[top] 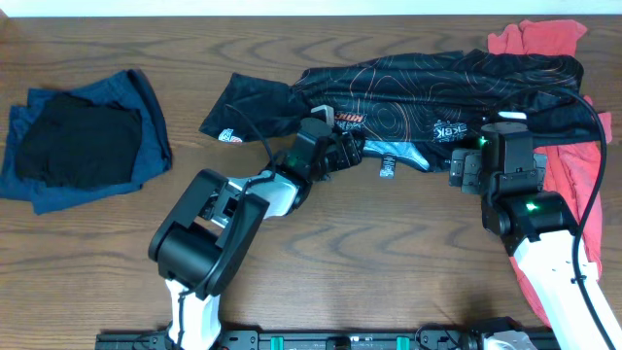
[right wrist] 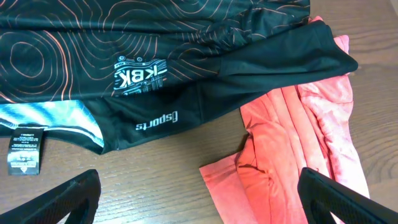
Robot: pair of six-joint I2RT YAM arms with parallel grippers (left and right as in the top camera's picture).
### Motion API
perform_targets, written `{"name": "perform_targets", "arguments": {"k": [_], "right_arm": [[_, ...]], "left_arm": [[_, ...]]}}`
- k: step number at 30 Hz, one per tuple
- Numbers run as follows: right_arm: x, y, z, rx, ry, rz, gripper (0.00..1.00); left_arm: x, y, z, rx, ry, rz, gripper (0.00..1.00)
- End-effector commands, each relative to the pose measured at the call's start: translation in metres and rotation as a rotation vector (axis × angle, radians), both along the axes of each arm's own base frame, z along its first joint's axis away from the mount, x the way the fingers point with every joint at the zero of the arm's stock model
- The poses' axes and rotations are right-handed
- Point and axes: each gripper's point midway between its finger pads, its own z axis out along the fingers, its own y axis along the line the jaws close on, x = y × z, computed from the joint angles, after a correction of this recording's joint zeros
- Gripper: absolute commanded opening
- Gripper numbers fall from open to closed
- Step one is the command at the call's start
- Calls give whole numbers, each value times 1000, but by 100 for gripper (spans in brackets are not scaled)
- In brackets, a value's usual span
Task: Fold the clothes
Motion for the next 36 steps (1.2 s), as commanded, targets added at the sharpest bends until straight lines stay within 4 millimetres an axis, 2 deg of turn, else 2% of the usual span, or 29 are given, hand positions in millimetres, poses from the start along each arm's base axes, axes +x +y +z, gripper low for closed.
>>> {"name": "perform_targets", "arguments": {"k": [1,4,6,10,15,19,21,23,25,28,31,32,33,35,36], "right_arm": [[0,-2,5,9,-18,-19,99],[0,-2,5,9,-18,-19,99],[0,-2,5,10,-20,-19,99],[0,-2,5,10,-19,-19,99],[0,-2,5,10,-19,-19,99],[0,-2,5,10,-19,-19,99],[0,-2,5,10,-19,-19,99],[0,-2,5,10,-19,-19,99],[0,-2,5,9,-20,-19,99],[0,-2,5,10,-20,-19,99],[0,-2,5,10,-20,-19,99],[0,-2,5,10,-20,-19,99],[0,-2,5,10,-20,-19,99],[0,-2,5,10,-19,-19,99],[0,-2,5,10,-19,-19,99]], "left_arm": [[-11,10,-34,40,83,37,55],[-10,10,-34,42,82,40,49],[-10,11,-35,44,83,41,37],[-13,12,-39,55,102,41,7],[-21,10,-39,48,132,-1,6],[-34,16,-23,51,166,-97,6],[-40,36,-8,115,172,-127,6],[-42,65,12,199,147,-130,6],[-37,108,33,310,111,-66,6],[-21,184,75,451,20,108,6],[-7,240,111,469,-69,248,6],[-4,255,118,466,-81,292,9],[-2,269,121,466,-84,327,17],[-2,291,119,470,-67,379,17],[-3,300,116,472,-48,397,28]]}}
